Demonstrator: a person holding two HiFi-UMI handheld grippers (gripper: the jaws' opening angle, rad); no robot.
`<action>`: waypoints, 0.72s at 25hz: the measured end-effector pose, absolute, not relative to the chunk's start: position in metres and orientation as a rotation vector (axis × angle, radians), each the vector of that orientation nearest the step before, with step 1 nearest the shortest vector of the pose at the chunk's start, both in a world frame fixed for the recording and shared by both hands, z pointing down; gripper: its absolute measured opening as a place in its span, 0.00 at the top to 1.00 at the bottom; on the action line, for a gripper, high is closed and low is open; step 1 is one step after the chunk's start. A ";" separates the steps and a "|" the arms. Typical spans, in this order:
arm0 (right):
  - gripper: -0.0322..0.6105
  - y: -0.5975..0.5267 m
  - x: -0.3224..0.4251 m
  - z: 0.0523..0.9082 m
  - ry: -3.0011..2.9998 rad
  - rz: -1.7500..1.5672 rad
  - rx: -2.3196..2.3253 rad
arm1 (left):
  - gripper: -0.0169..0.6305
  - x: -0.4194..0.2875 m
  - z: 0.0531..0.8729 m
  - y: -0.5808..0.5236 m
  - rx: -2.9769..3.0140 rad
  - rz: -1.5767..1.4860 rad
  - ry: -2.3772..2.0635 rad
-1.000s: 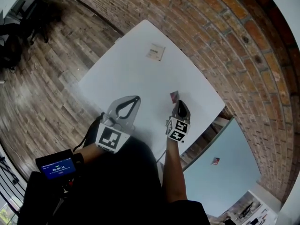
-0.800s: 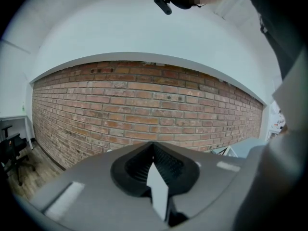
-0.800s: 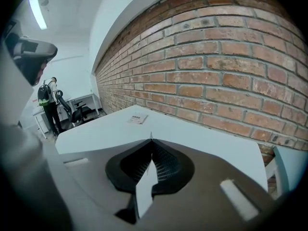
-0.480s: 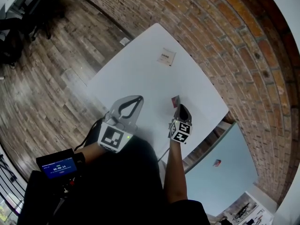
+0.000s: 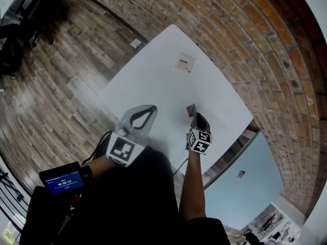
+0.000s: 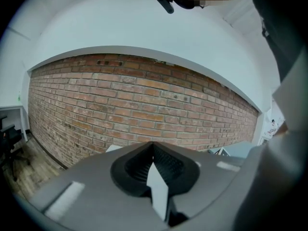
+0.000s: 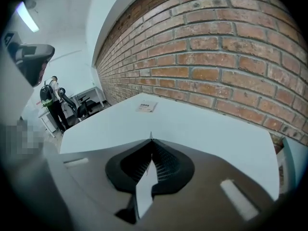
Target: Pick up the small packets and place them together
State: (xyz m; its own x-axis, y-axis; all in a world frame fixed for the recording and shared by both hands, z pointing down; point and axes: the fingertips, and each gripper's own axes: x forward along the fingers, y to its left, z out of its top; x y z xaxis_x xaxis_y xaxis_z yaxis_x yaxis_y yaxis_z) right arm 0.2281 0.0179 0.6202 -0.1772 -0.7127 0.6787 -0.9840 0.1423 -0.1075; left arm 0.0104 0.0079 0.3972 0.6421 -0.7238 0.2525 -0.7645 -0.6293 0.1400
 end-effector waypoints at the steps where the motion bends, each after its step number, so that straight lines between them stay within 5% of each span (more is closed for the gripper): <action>1: 0.95 0.019 0.229 0.622 -1.949 0.755 1.613 | 0.97 0.011 0.398 0.009 2.628 0.255 -1.209; 18: 0.94 0.003 0.242 0.660 -1.832 0.720 1.479 | 0.97 -0.006 0.407 -0.003 2.550 0.278 -1.258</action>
State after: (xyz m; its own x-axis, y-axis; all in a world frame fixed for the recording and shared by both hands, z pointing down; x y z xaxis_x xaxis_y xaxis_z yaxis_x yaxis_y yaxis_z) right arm 0.2422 0.0027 0.6602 -0.1365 -0.6106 0.7801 -0.9784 0.2067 -0.0094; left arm -0.0064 -0.0035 0.4069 0.6018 -0.7426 0.2939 -0.7973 -0.5802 0.1664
